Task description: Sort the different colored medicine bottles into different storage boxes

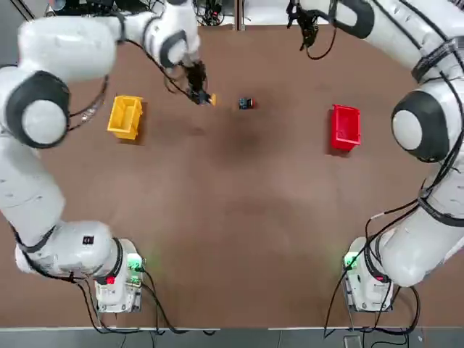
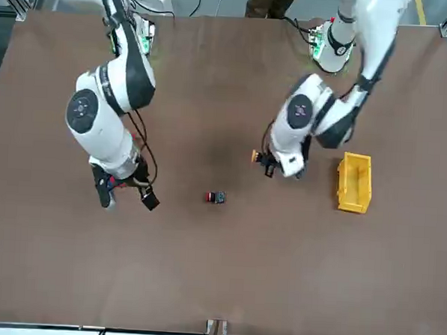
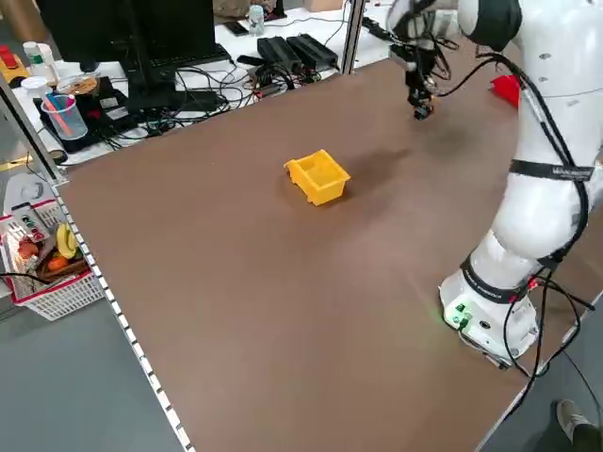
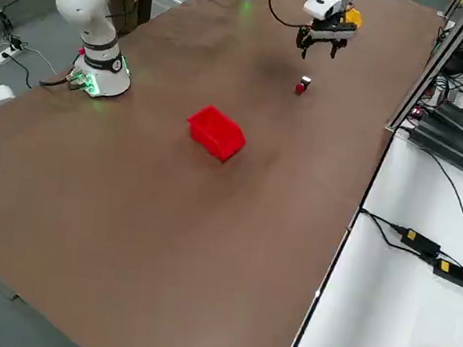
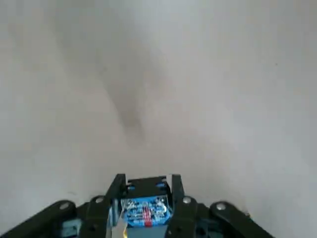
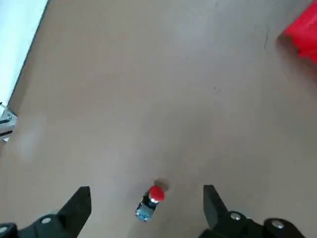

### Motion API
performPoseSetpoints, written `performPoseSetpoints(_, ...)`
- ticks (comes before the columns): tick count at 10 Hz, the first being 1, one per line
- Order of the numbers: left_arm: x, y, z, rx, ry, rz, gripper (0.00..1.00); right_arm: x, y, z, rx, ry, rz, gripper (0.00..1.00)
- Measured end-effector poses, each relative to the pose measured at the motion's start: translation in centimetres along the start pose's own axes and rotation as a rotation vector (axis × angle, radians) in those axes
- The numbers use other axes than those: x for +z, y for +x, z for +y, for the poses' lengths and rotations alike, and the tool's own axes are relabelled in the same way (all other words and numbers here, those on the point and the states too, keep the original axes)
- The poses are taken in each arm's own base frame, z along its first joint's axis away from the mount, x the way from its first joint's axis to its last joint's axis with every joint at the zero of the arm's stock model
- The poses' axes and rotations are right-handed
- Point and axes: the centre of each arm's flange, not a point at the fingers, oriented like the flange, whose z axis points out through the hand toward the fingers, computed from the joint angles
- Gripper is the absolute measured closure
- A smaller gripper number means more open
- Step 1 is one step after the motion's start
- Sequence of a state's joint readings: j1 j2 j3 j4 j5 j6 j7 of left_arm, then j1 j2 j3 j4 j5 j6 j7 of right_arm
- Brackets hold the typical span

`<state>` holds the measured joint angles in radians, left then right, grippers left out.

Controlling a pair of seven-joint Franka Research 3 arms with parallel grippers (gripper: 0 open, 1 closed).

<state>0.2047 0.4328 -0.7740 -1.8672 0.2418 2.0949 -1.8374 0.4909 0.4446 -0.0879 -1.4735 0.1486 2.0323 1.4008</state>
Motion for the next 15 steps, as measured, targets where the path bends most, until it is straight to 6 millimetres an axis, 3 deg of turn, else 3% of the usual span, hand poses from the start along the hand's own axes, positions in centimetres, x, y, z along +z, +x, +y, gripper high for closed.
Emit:
performPoseSetpoints(3, -1.1, 15.7, -4.0, 0.075, 0.041, 0.016, 0.58, 5.4, -4.7, -1.9, 0.134, -0.046, 0.003, 0.00)
performPoseSetpoints(6, -1.7, 28.8, -8.9, 0.103, 0.038, 0.010, 0.58, 11.5, -9.4, -2.9, 0.167, -0.088, 0.011, 0.00)
performPoseSetpoints(7, -1.2, 32.3, -10.5, 0.101, 0.023, -0.002, 0.58, 13.6, -11.1, -3.2, 0.167, -0.083, 0.014, 0.00)
performPoseSetpoints(8, -0.2, 33.8, -11.5, 0.108, 0.011, -0.003, 0.58, 15.9, -12.7, -3.2, 0.163, -0.077, 0.020, 0.00)
performPoseSetpoints(11, 2.8, 33.5, -12.0, 0.146, 0.003, 0.011, 0.58, 23.2, -15.9, -2.3, 0.187, -0.072, 0.059, 0.00)
performPoseSetpoints(13, 3.6, 33.5, -12.2, 0.169, 0.017, 0.021, 0.57, 25.2, -16.4, -1.9, 0.198, -0.079, 0.079, 0.00)
performPoseSetpoints(15, 3.7, 33.6, -12.1, 0.169, 0.014, 0.021, 0.45, 25.4, -16.2, -2.0, 0.206, -0.074, 0.099, 0.00)
